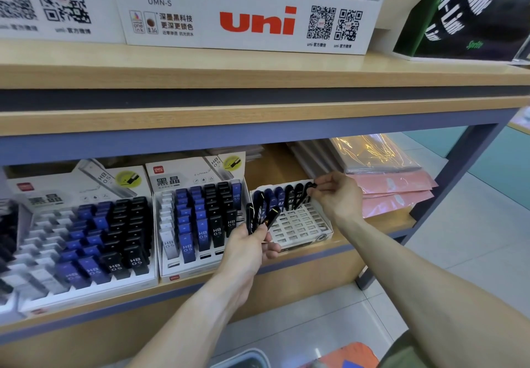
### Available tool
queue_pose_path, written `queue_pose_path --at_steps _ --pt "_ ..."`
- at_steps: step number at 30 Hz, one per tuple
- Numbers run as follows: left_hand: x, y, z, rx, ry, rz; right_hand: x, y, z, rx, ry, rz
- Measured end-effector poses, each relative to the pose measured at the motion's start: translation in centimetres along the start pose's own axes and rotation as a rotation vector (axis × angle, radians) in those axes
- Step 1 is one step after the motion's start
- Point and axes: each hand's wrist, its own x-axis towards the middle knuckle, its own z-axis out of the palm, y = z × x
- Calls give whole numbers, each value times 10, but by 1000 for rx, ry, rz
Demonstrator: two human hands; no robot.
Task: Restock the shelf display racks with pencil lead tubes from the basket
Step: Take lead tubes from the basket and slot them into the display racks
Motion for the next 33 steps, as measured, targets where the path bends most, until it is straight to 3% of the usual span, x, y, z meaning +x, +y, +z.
queue_pose_path --at_steps 9,18,33 --pt "0 -1 -1 8 1 8 2 -4 7 -120 47 -23" --pt "-3 -1 -4 13 -9 18 -5 -4 19 -298 -41 -167" --pt "-6 -3 -6 25 -40 23 -16 -11 4 -90 -110 30"
